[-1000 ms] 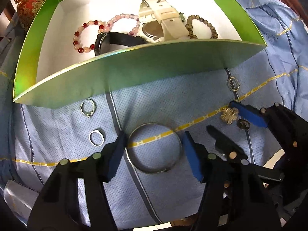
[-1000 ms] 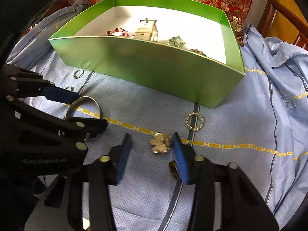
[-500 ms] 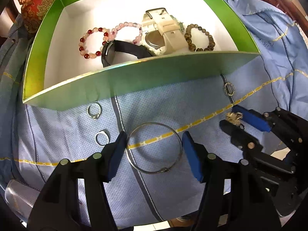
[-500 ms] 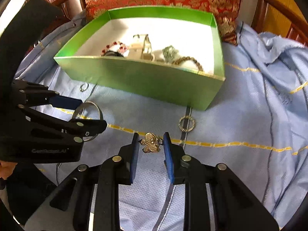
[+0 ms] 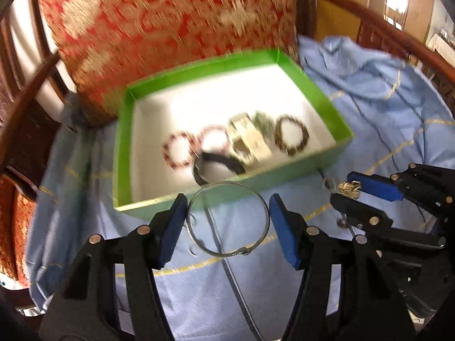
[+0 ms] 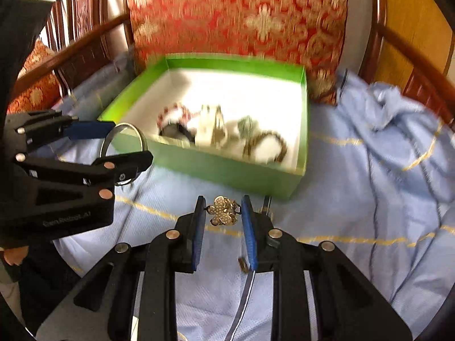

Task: Organize jewelry
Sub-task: 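Grasp the silver bangle with the left tool while the right tool grips the flower brooch, then lower both items into the green box and open both tools to release them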

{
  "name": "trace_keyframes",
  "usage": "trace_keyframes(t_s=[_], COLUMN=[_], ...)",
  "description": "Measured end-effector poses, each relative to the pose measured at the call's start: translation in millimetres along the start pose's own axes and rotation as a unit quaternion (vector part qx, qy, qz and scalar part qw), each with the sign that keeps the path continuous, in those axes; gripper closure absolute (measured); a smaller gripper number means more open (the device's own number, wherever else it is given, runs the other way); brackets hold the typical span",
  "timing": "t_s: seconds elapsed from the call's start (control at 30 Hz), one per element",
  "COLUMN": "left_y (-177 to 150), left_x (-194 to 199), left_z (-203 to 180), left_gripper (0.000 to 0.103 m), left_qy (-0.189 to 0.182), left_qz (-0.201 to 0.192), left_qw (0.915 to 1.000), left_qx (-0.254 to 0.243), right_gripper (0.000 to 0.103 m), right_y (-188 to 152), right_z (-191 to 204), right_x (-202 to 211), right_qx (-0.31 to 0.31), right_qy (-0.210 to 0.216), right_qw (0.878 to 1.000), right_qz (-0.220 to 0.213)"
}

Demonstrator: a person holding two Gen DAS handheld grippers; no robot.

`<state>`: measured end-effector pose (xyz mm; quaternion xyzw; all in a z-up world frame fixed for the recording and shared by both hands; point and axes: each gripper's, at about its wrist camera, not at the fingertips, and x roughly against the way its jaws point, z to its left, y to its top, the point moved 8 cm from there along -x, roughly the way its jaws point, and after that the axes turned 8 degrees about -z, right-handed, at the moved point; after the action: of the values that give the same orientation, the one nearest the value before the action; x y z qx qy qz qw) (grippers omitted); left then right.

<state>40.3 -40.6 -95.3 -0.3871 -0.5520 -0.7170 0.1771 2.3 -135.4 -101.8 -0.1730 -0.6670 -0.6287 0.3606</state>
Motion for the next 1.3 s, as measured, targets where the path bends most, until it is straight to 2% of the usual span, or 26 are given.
trace_keyframes(t_s=[0.17, 0.37, 0.43, 0.5, 0.57, 0.63, 0.73, 0.83, 0.9, 1.0, 1.03, 1.07, 1.13, 1.2, 1.3], left_y=[18.9, 25.2, 40.0, 57.8, 78.5, 88.4, 90.4, 82.9, 80.7, 86.2, 86.9, 86.7, 85.9, 81.5, 71.3], left_x=[19.3, 22.5, 24.1, 21.6, 14.0, -3.0, -40.9, -67.0, -64.4, -41.4, -29.7, -21.1, -1.6, 13.4, 26.2], left_z=[16.5, 27.8, 39.6, 52.3, 72.3, 87.4, 98.1, 102.3, 99.5, 98.6, 97.9, 97.2, 93.4, 90.8, 87.3], left_gripper=[0.043, 0.043, 0.043, 0.043, 0.043, 0.043, 0.043, 0.043, 0.043, 0.043, 0.043, 0.043, 0.043, 0.043, 0.043], left_qy=[0.021, 0.025, 0.029, 0.030, 0.022, 0.012, 0.005, 0.016, -0.008, -0.013, -0.017, -0.022, -0.041, -0.035, -0.037], left_qz=[-0.051, -0.057, -0.065, -0.075, -0.083, -0.074, -0.038, -0.002, 0.003, -0.029, -0.041, -0.047, -0.066, -0.082, -0.090], left_qw=[0.9984, 0.9978, 0.9970, 0.9960, 0.9940, 0.9924, 0.9922, 0.9924, 0.9907, 0.9905, 0.9898, 0.9888, 0.9861, 0.9863, 0.9864], left_qx=[0.015, 0.024, 0.030, 0.039, 0.068, 0.097, 0.118, 0.122, 0.136, 0.134, 0.135, 0.140, 0.147, 0.139, 0.133], right_gripper=[0.077, 0.077, 0.077, 0.077, 0.077, 0.077, 0.077, 0.077, 0.077, 0.071, 0.056, 0.037, 0.033, 0.033, 0.035], right_y=[30.1, 44.8, 63.1, 95.5, 117.7, 128.8, 131.9, 121.1, 113.2, 94.9, 78.9, 67.0, 29.2, -11.2, -43.4], right_z=[6.5, 15.8, 14.2, 5.1, -4.3, -8.9, -13.1, -20.2, -13.2, 8.4, 21.3, 30.7, 57.4, 84.3, 107.1], right_x=[8.7, 0.4, 1.7, 1.6, -9.7, -25.7, -61.0, -78.4, -57.0, -7.3, 7.0, 11.2, 4.1, -19.7, -53.3], right_qx=[0.012, 0.023, 0.029, 0.022, 0.017, 0.012, 0.018, 0.012, -0.019, -0.021, -0.014, -0.007, 0.021, 0.068, 0.112], right_qy=[0.011, 0.020, 0.023, 0.025, 0.008, 0.008, 0.002, -0.016, 0.036, 0.106, 0.136, 0.154, 0.184, 0.171, 0.128], right_qw=[0.999, 0.998, 0.997, 0.995, 0.995, 0.996, 0.998, 0.999, 0.998, 0.991, 0.988, 0.986, 0.983, 0.982, 0.982], right_qz=[-0.045, -0.049, -0.070, -0.099, -0.100, -0.091, -0.061, -0.028, -0.038, -0.073, -0.070, -0.059, -0.010, 0.038, 0.078])
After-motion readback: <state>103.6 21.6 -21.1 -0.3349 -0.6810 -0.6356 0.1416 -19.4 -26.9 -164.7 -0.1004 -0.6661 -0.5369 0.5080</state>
